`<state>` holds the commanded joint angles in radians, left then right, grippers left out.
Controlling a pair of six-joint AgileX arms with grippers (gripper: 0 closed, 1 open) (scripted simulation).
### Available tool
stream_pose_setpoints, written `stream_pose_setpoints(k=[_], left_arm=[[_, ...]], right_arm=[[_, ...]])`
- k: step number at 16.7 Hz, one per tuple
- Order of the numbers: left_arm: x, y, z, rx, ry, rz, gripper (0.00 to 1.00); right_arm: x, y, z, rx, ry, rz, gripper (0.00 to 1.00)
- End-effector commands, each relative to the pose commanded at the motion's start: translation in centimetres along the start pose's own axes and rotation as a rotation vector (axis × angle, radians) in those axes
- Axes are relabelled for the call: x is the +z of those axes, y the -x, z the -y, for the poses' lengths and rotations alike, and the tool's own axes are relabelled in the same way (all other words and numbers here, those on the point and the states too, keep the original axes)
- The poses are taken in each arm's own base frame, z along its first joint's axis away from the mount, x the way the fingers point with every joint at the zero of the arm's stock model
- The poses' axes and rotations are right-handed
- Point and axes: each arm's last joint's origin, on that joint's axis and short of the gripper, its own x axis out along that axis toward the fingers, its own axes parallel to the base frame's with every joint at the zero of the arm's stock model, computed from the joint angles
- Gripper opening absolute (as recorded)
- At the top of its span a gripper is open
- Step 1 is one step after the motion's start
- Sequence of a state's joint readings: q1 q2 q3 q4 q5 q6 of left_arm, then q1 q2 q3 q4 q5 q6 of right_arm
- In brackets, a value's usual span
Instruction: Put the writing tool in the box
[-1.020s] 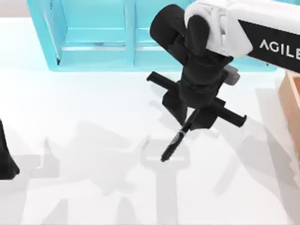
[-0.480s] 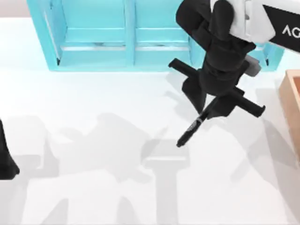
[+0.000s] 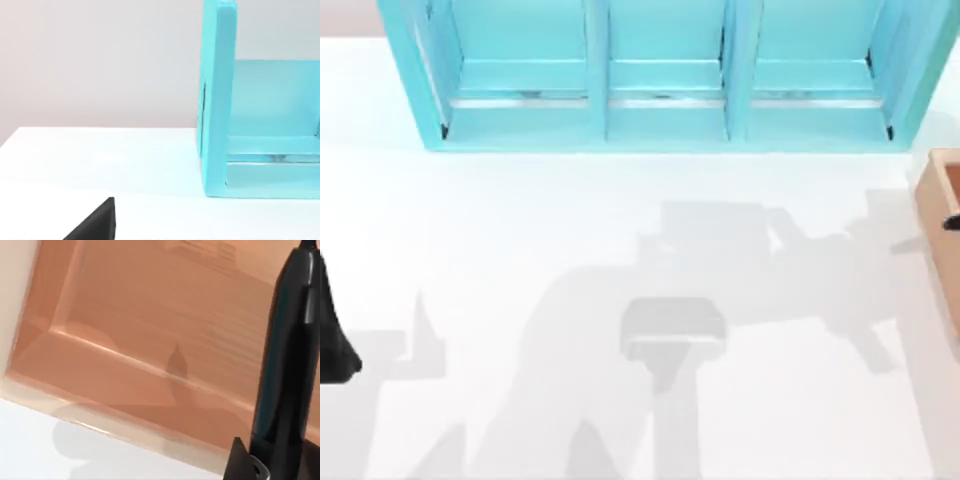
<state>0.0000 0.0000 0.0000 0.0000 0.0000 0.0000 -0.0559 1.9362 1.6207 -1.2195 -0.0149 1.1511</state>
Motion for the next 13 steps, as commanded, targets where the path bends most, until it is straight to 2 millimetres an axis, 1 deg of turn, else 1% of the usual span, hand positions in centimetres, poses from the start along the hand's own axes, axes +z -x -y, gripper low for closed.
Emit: stream_pose_setpoints(k=[2,3,5,6,8,9,13], left_arm=[[0.0,0.0,0.0,0.000,0.000,0.000,1.00],[0.0,0.0,0.0,0.000,0.000,0.000,1.00],[0.0,0.0,0.0,0.000,0.000,0.000,1.00],[0.0,0.0,0.0,0.000,0.000,0.000,1.00],[0.0,0.0,0.0,0.000,0.000,0.000,1.00],[0.0,0.0,0.0,0.000,0.000,0.000,1.00],[0.0,0.0,0.0,0.000,0.000,0.000,1.00]], right_arm=[[5.2,0.5,3.7,-0.002,-0.142,0.005,0.00],[7.1,0.8,5.6,-0.001,-0.203,0.008,0.00],[9.8,1.3,8.7,0.004,-0.293,0.013,0.00],[10.6,1.5,10.0,0.007,-0.326,0.016,0.00],[11.5,1.8,11.6,0.012,-0.363,0.019,0.00],[11.7,1.9,11.9,0.013,-0.370,0.019,0.00],[11.7,1.8,11.8,0.012,-0.369,0.019,0.00]])
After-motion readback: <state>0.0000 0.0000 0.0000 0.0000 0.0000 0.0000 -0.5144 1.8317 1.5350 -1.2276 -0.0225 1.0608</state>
